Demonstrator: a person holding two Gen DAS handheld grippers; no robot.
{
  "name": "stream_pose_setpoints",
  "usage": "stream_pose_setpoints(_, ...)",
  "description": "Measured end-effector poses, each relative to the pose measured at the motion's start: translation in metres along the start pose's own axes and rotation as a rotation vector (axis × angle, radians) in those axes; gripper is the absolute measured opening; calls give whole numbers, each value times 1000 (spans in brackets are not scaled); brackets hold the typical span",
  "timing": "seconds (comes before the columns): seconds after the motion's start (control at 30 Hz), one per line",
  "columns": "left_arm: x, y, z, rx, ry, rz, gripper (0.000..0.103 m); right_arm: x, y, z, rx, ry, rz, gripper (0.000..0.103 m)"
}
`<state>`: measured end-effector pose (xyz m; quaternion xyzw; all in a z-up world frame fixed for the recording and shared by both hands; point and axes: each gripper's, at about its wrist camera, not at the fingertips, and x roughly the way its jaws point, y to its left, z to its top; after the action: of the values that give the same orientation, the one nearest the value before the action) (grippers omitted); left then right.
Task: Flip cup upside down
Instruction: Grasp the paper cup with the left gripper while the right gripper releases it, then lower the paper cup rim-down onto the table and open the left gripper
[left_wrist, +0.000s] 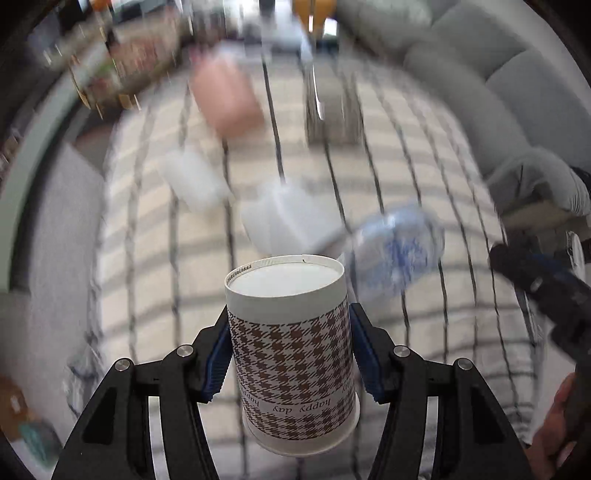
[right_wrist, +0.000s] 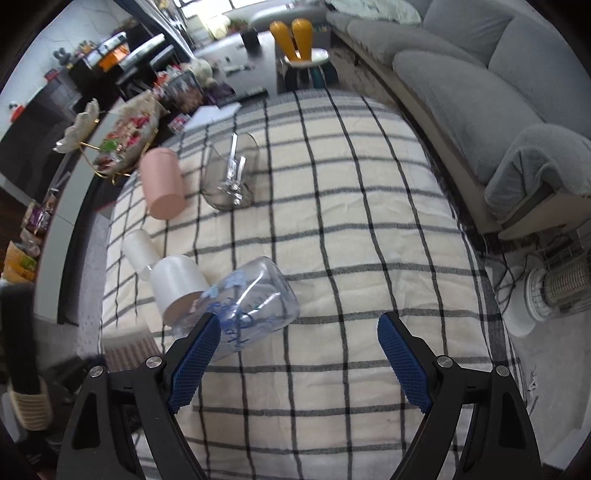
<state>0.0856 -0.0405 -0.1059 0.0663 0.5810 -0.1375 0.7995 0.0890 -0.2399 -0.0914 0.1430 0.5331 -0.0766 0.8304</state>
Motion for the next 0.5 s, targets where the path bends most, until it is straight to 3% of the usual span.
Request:
stream_pose_setpoints(0.13, -18, 6, -8, 26, -260, 48, 58, -1, 5, -16, 2, -39, 0, 87)
stream_pose_setpoints(0.17, -16, 10, 4, 27, -306, 49, 58, 1, 6, -22, -1, -49, -5, 87)
stream_pose_setpoints(0.33, 16, 25, 0, -27, -409, 71, 58, 9, 8, -44, 2, -43, -16, 87)
stream_pose_setpoints(0.5, 19, 22, -19, -64, -478, 82, 58, 10, 9, -62, -10, -35, -21, 87)
